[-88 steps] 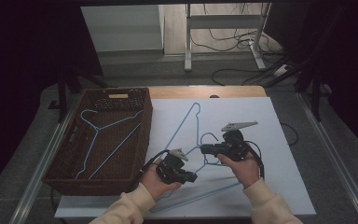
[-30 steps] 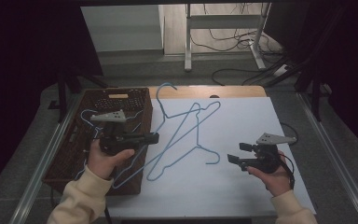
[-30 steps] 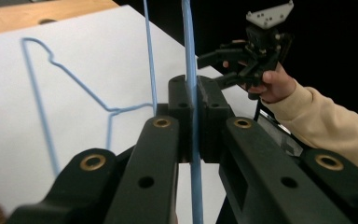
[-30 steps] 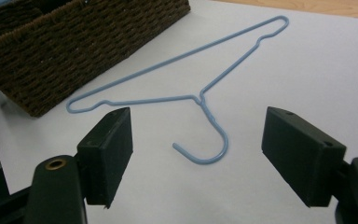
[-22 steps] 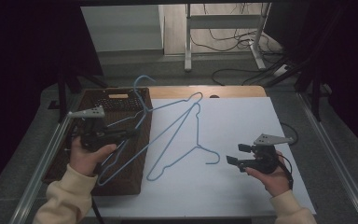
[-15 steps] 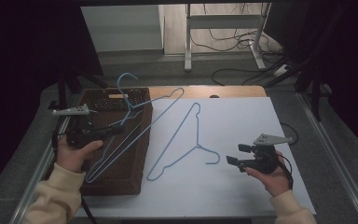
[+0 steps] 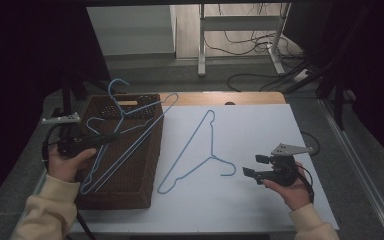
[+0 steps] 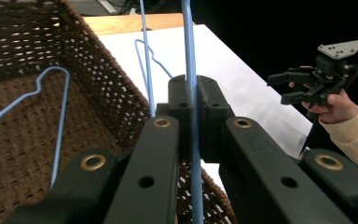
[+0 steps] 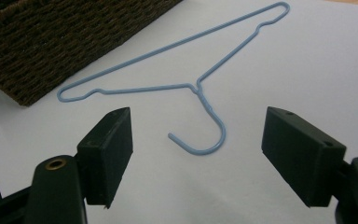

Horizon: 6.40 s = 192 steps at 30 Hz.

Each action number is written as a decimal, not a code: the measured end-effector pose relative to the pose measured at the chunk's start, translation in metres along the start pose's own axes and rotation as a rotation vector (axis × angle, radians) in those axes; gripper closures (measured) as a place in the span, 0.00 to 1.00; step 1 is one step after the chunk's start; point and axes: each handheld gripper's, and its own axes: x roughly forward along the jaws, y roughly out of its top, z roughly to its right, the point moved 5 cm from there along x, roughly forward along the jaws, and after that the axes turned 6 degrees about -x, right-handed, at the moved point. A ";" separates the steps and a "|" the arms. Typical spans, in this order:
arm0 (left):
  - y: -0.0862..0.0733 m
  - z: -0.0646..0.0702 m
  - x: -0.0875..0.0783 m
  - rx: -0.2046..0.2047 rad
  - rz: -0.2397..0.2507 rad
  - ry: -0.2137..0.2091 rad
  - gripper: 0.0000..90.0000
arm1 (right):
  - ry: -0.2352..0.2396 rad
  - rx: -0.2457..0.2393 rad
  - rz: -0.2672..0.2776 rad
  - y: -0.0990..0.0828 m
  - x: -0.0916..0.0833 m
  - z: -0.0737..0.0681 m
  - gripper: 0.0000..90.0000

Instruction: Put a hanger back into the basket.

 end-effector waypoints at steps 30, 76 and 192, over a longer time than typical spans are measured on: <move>-0.009 -0.048 -0.018 -0.084 0.029 0.078 0.96 | -0.011 -0.010 -0.015 -0.001 0.001 0.000 0.27; -0.016 -0.055 0.010 -0.037 -0.098 0.035 0.95 | -0.019 -0.023 -0.025 -0.001 0.003 0.000 0.27; -0.085 0.060 0.070 0.231 -0.178 0.075 0.28 | -0.024 -0.066 -0.459 0.003 0.104 -0.002 1.00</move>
